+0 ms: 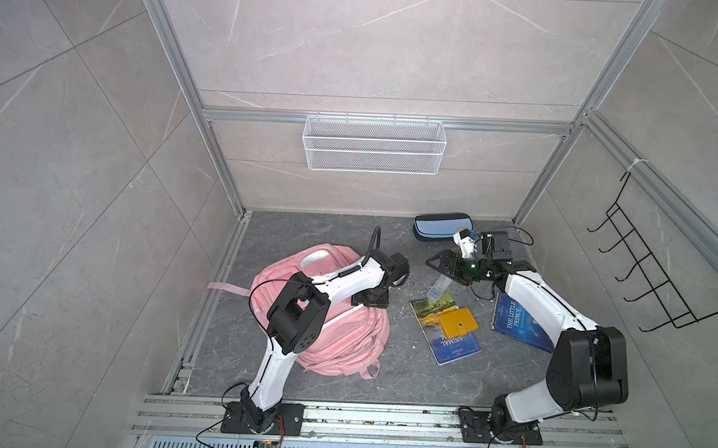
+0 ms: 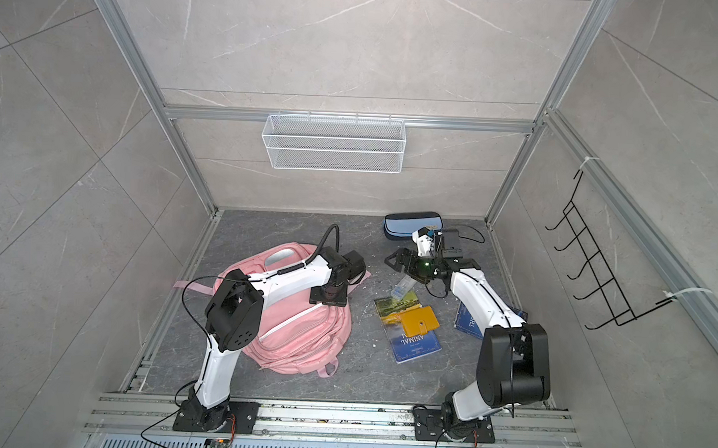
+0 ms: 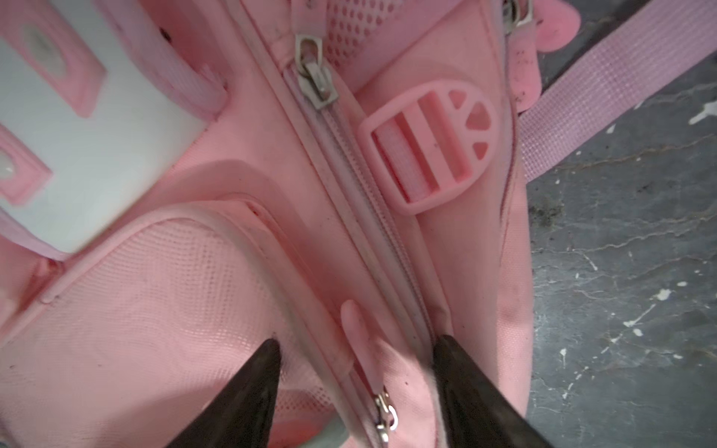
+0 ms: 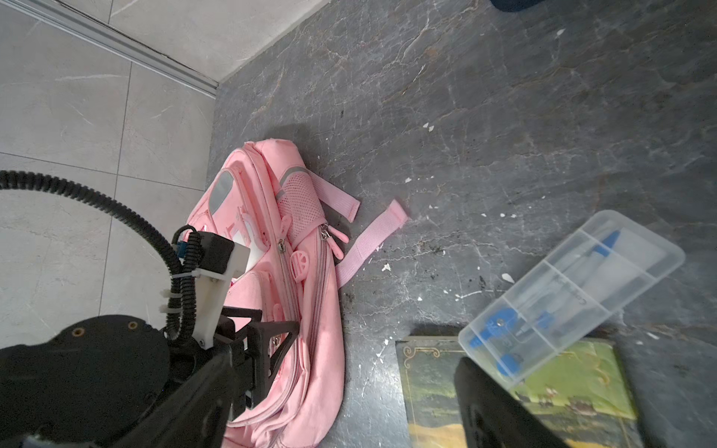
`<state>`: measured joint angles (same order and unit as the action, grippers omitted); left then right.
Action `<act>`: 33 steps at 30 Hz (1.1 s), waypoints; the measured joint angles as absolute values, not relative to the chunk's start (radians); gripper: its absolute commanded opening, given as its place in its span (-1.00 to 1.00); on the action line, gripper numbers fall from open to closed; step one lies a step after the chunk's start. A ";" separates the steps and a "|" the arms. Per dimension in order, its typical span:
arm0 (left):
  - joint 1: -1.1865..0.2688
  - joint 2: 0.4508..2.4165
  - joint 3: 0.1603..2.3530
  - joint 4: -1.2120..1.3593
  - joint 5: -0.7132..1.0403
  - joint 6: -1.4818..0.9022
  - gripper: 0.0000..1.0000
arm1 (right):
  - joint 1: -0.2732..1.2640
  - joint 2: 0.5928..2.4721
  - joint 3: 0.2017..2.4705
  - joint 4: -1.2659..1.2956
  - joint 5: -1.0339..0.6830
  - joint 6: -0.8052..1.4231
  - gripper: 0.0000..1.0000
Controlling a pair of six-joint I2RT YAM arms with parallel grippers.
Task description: Pack the student bag
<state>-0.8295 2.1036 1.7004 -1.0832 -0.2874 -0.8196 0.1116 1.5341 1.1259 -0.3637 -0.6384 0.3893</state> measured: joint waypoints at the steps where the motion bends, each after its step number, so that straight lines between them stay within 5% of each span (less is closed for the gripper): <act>1: -0.831 2.103 1.688 -1.071 -0.286 -0.827 -0.20 | 0.112 1.534 1.126 -0.363 -0.638 0.387 0.82; 4: -0.834 2.101 1.665 -1.057 -0.288 -0.836 -0.48 | 0.112 1.534 1.126 -0.366 -0.638 0.376 0.82; 6: -0.831 2.090 1.642 -1.040 -0.291 -0.848 -0.95 | 0.112 1.534 1.126 -0.368 -0.638 0.366 0.82; 7: -0.830 2.081 1.632 -1.036 -0.295 -0.850 -1.00 | 0.112 1.533 1.126 -0.368 -0.637 0.364 0.82; 24: -0.756 1.606 1.417 -0.921 -0.165 -0.487 -1.00 | 0.276 1.473 1.100 -0.388 -0.665 0.187 0.75; 33: -0.656 1.330 1.326 -0.898 0.004 -0.273 -1.00 | 0.303 1.485 1.032 -0.328 -0.754 0.165 0.26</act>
